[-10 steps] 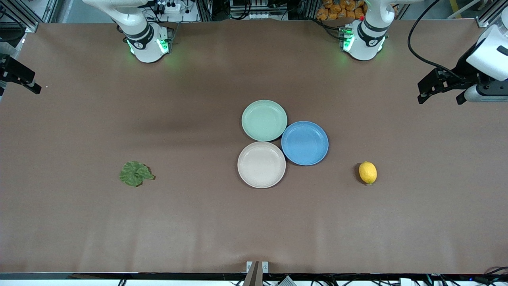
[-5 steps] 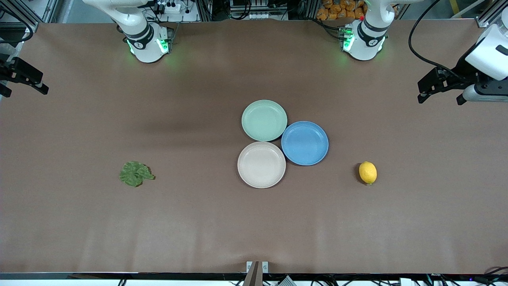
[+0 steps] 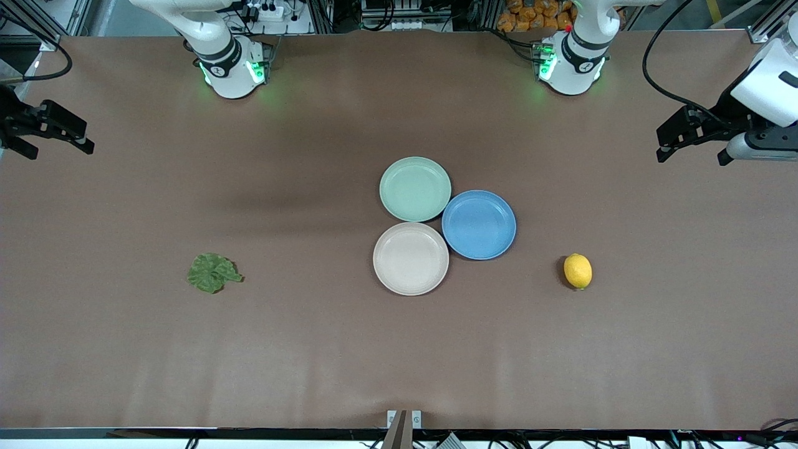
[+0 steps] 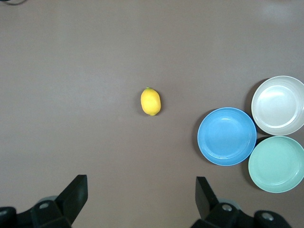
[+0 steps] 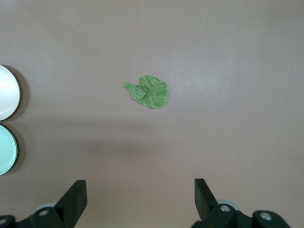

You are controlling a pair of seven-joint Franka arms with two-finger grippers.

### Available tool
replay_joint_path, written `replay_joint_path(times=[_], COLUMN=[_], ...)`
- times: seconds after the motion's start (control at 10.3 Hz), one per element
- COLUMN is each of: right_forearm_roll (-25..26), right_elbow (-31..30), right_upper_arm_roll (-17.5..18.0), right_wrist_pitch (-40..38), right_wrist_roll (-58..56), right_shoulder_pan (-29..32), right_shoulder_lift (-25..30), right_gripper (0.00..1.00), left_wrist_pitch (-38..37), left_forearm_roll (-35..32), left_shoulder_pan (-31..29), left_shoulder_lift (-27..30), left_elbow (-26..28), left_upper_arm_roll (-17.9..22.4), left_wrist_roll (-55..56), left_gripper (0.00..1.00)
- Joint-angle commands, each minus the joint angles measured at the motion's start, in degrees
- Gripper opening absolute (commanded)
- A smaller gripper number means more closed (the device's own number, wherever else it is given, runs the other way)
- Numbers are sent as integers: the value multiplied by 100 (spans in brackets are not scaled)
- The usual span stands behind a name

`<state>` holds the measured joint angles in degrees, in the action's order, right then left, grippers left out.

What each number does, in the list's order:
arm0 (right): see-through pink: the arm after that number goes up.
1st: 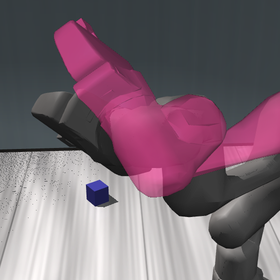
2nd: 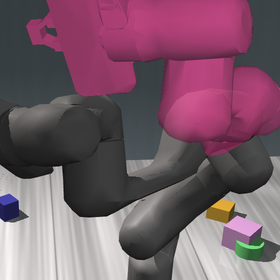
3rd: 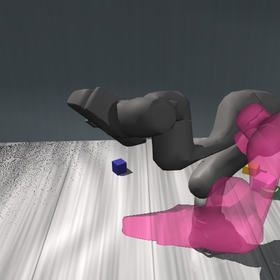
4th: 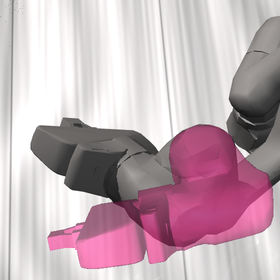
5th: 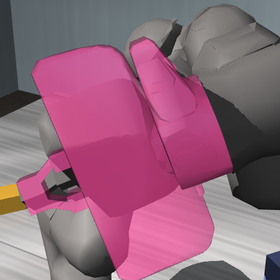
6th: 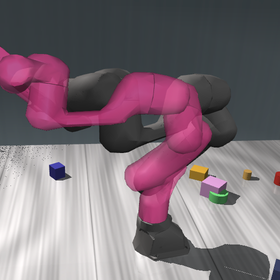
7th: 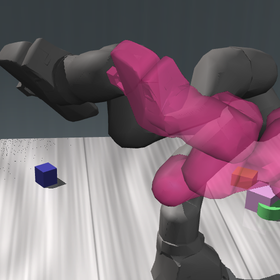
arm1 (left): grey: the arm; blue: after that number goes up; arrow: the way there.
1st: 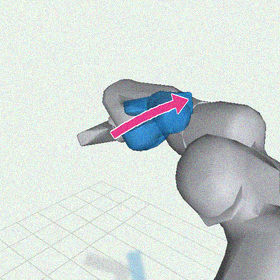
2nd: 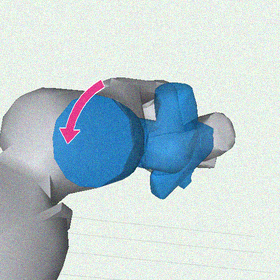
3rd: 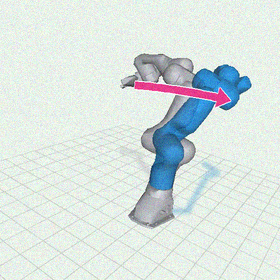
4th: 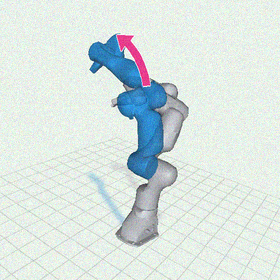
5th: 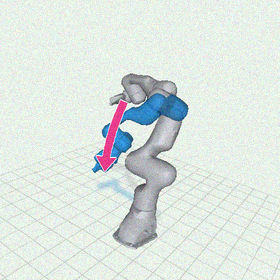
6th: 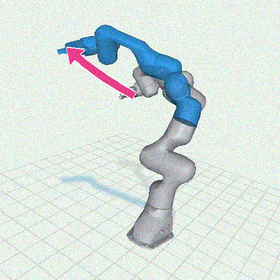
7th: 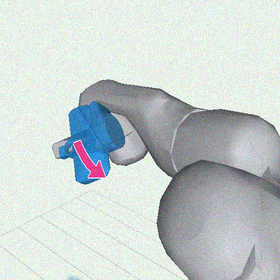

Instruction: Place lemon and lettuce in plates

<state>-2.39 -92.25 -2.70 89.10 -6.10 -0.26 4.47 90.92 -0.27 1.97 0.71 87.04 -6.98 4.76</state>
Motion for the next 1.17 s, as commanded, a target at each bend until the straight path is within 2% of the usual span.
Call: replay_joint_path(times=[0.0,0.19,0.29,0.58,0.68,0.88,1.07], right_forearm_roll=[-24,-16,158,292,292,222,222], right_elbow=[-162,-179,-249,-319,-511,-924,-1495], right_upper_arm_roll=[68,59,68,138,138,208,261], right_wrist_pitch=[29,-15,-15,-129,1,614,1623], right_wrist_roll=[-75,-84,-84,-67,-67,-49,-14], right_shoulder_pan=[61,61,53,44,44,-35,-193], right_shoulder_lift=[185,186,194,230,212,11,-418], right_gripper=[100,100,100,100,100,100,100], left_wrist_pitch=[-57,-57,-48,205,294,417,505], left_forearm_roll=[97,115,115,124,124,115,89], left_shoulder_pan=[-4,-47,-21,14,5,-12,-4], left_shoulder_lift=[-106,-237,-343,-983,-1246,-1651,-1994], left_elbow=[-91,-82,-82,-73,-38,-20,58], left_upper_arm_roll=[-5,-5,-5,-5,-5,-5,-5], left_wrist_roll=[-90,-90,-90,-46,-28,-28,-28], left_gripper=[100,100,100,100,100,100,100])
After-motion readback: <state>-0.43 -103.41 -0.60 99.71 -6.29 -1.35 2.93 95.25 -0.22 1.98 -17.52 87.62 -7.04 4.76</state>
